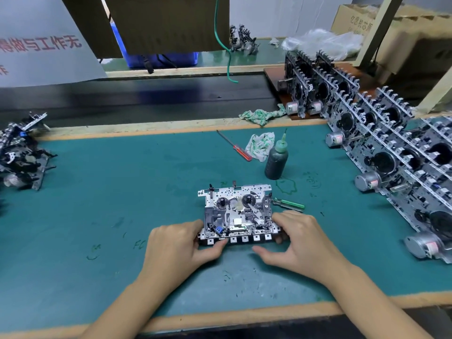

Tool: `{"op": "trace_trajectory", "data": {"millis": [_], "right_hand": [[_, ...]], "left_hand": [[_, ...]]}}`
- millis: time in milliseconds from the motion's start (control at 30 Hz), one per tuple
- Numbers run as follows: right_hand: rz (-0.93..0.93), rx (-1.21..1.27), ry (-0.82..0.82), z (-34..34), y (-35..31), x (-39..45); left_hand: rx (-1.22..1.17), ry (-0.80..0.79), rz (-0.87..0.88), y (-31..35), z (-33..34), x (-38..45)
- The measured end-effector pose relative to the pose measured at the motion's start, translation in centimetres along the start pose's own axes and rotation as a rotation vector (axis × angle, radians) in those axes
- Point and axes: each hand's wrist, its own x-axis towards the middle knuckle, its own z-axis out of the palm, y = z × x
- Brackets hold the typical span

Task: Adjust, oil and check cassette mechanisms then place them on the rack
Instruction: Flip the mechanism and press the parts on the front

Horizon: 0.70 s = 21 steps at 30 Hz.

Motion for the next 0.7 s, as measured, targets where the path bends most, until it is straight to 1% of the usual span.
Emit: {"op": "trace_trajectory", "data": {"millis": [67, 133, 267, 400, 500, 567, 700], "right_hand": [[0.011, 0.012, -0.022, 0.0, 0.1, -0.2], [0.017, 0.007, -0.028, 0.0, 0.1, -0.2], [0.014, -0.016, 0.02, 0.0, -0.2, 0.0], [0.035, -0.036, 0.032, 0.4, -0.3, 0.0], [0.034, -0.02, 0.018, 0.3, -0.3, 0.0], [0.036, -0.014, 0.021, 0.3, -0.3, 0.0], [0.075, -0.028, 0.039, 0.7, -0.4, -0.1]], "left_hand": [[-0.015, -0.001, -0.039, -0.1, 0.1, 0.0], [-0.022, -0.009, -0.03, -0.5, 0.2, 0.1], [-0.036, -0.038, 0.0, -0.3, 0.0, -0.1], [0.038, 0.013, -0.096, 0.7, 0.2, -0.1], [0.081, 0.005, -0.159, 0.9, 0.5, 0.0], [0.067, -0.01, -0.142, 0.4, 0.5, 0.1], [-0.009, -0.03, -0.049, -0.2, 0.3, 0.1]]}}
